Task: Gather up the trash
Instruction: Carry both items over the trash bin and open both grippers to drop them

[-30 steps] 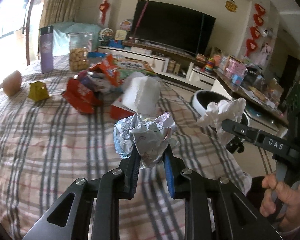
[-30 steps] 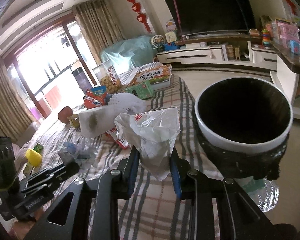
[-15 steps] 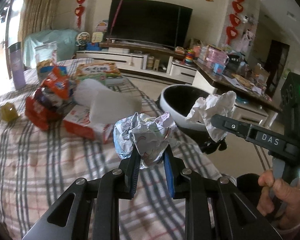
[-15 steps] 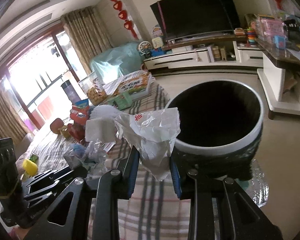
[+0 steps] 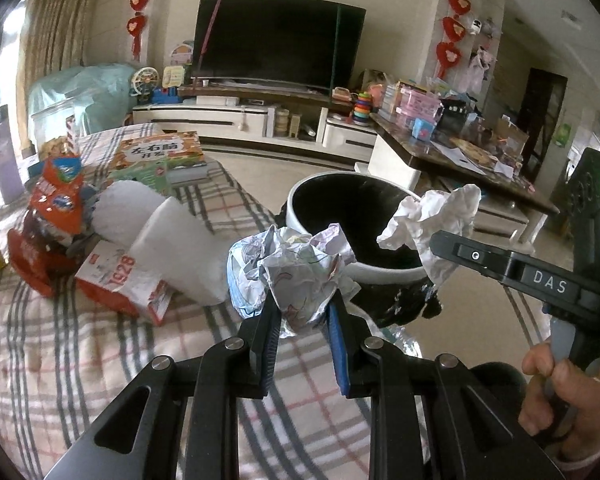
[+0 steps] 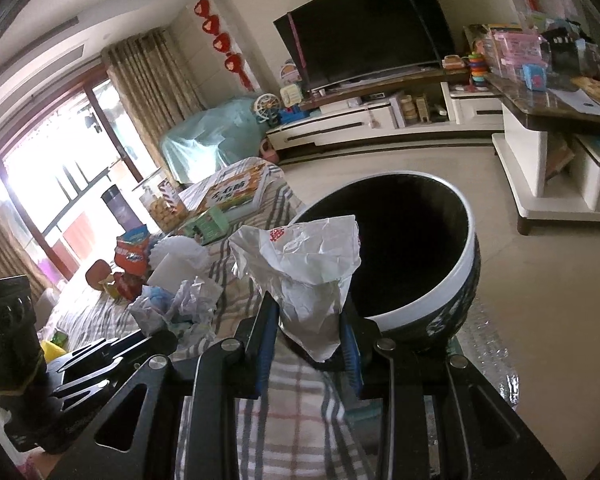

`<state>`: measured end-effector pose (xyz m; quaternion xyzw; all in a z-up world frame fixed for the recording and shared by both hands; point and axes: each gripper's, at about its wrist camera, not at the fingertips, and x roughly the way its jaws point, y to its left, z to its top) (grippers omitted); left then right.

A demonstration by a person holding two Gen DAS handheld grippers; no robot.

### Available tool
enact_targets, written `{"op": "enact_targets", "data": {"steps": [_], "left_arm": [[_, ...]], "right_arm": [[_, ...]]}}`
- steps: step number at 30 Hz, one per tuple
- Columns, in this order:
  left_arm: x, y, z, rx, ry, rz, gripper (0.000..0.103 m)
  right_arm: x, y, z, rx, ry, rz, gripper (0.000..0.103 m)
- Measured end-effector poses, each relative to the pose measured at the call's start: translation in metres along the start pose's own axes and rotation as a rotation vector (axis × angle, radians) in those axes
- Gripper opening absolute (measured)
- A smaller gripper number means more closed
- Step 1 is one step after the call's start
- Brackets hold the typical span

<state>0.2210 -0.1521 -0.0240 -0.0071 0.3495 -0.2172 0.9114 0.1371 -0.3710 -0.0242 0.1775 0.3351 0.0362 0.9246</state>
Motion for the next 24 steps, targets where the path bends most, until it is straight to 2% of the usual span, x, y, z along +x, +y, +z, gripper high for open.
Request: {"op": "enact_targets", "data": {"steps": [24], "left_arm": [[0.056, -0.027, 0.040, 0.055, 0.012, -0.061, 0.022]], "right_arm": [[0.021, -0.037, 0.030, 0.025, 0.018, -0.053, 0.032]]}}
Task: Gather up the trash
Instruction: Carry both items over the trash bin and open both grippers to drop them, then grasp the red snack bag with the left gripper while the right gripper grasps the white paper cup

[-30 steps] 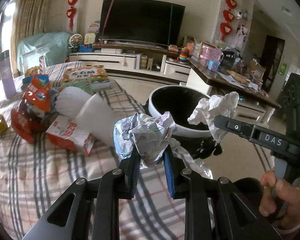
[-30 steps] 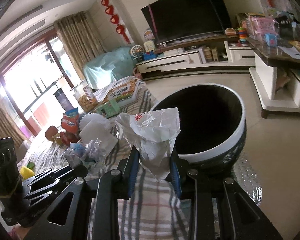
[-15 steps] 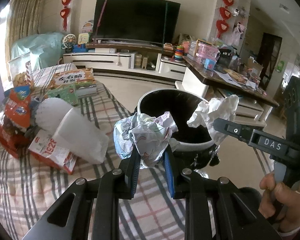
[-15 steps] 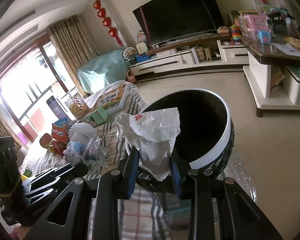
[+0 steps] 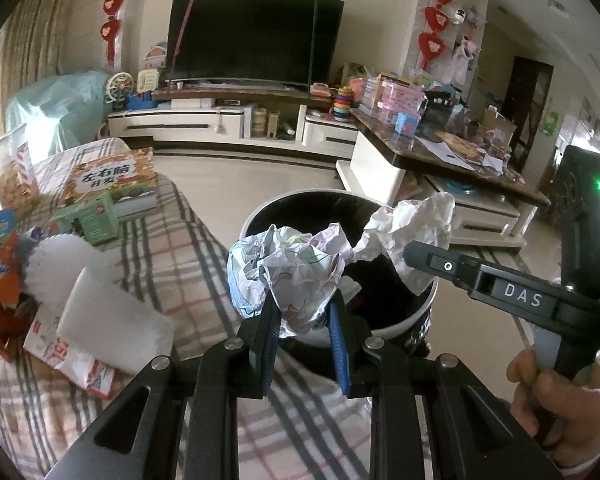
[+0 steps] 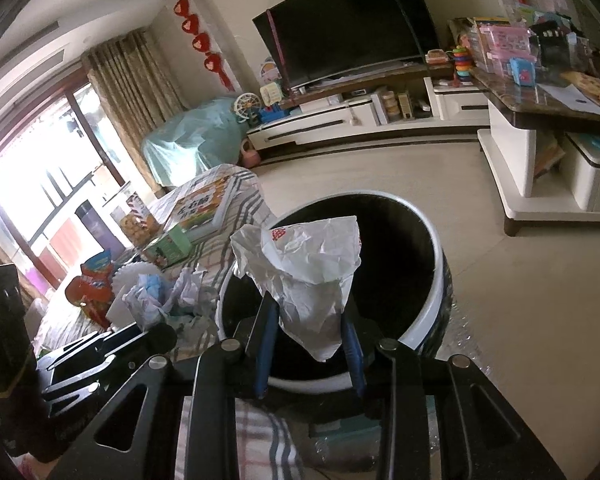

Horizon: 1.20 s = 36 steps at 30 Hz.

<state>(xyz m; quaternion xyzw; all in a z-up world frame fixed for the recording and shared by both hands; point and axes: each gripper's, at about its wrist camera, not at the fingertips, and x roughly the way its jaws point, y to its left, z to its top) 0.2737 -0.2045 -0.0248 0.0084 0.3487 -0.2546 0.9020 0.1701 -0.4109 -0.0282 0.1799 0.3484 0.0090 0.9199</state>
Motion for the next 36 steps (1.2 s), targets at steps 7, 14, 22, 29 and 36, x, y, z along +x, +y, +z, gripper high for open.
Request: {"op": "enact_targets", "data": {"steps": [7, 14, 22, 29, 36], "left_arm": [[0.016, 0.001, 0.008, 0.008, 0.006, -0.016, 0.023], [0.031, -0.002, 0.013, 0.007, 0.023, -0.016, 0.023], [0.034, -0.009, 0.014, 0.025, 0.023, -0.009, 0.050], [0.023, -0.006, 0.007, 0.002, 0.014, -0.002, 0.056], [-0.002, 0.011, -0.018, -0.029, 0.009, 0.009, 0.057]], "right_arm": [[0.004, -0.012, 0.004, 0.015, 0.010, -0.017, 0.033], [0.012, -0.021, 0.008, 0.030, 0.023, -0.015, 0.033], [0.017, -0.025, 0.014, 0.051, 0.027, -0.035, 0.048], [0.009, -0.024, 0.014, 0.061, 0.006, -0.038, 0.067], [-0.002, -0.014, 0.001, 0.077, -0.010, -0.012, 0.078]]}}
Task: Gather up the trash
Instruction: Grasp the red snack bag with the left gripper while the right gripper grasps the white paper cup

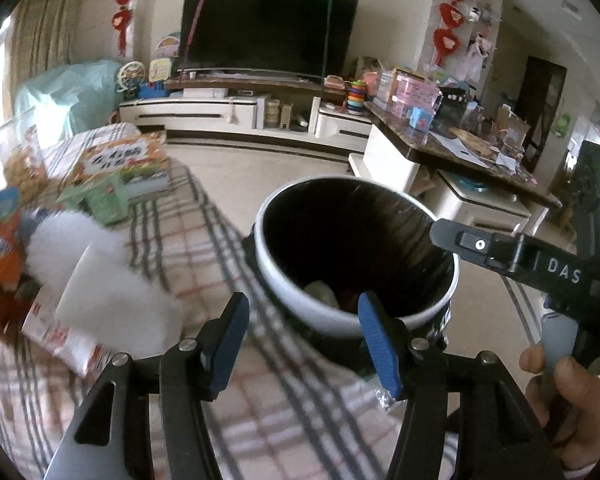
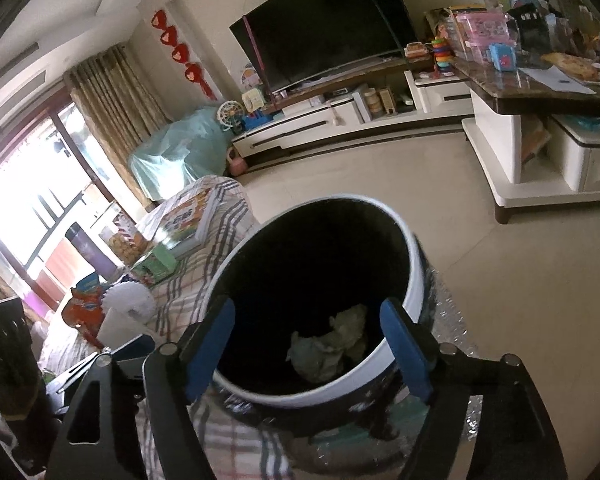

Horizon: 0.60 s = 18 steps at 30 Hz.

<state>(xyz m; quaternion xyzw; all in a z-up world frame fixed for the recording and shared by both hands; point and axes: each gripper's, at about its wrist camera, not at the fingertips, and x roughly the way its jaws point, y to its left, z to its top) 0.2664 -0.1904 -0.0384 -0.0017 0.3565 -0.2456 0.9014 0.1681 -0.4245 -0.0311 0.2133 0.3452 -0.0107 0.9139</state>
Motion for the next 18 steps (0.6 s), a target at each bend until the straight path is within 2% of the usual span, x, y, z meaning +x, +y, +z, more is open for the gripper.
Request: {"op": "enact_targets", "data": {"steps": [7, 18], "left_arm": [[-0.035, 0.028, -0.029, -0.071, -0.001, 0.026, 0.057], [-0.088, 0.065, -0.068, -0.150, -0.003, 0.103, 0.057]], "right_arm": [[-0.005, 0.027, -0.020, -0.020, 0.004, 0.038, 0.086], [0.010, 0.084, -0.054, -0.096, 0.065, 0.120, 0.086]]}}
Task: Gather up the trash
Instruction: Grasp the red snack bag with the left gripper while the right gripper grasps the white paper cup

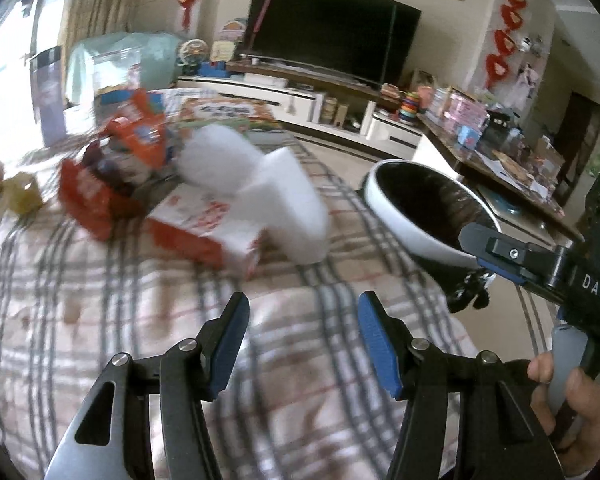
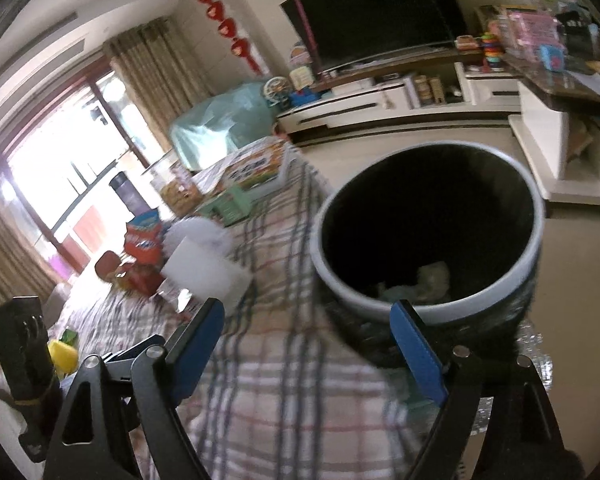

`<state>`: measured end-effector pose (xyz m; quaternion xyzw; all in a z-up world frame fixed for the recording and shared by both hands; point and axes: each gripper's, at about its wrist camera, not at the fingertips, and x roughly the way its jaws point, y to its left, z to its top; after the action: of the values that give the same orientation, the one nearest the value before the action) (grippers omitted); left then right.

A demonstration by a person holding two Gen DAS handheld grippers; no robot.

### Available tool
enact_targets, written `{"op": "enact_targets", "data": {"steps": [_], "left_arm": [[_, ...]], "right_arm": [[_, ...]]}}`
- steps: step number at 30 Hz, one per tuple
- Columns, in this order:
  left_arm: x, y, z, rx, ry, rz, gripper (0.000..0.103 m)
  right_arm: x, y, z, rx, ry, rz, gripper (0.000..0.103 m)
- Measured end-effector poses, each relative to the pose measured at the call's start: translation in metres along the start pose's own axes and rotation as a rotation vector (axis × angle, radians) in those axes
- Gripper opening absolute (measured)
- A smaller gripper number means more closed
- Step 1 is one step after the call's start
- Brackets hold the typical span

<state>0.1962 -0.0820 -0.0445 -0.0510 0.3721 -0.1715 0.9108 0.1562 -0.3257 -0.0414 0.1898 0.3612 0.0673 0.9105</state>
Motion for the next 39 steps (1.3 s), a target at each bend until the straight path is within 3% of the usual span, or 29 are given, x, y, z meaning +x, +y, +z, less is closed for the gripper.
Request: {"op": "enact_targets", "data": {"steps": [12, 22, 39], "left_arm": [[-0.040, 0.044, -0.022, -0.107, -0.016, 0.068, 0.057], [-0.053, 0.067, -0.025, -0.197, -0.024, 0.107, 0.057], [0.000, 0.102, 0.038, -0.269, -0.021, 0.140, 0.064]], "right_arm": [[0.030, 0.052, -0.019, -0.094, 0.063, 0.078, 0.089], [0.056, 0.070, -0.016, -0.169, 0.093, 0.112, 0.091], [0.099, 0.080, 0.014, -0.241, 0.120, 0.162, 0.092]]}}
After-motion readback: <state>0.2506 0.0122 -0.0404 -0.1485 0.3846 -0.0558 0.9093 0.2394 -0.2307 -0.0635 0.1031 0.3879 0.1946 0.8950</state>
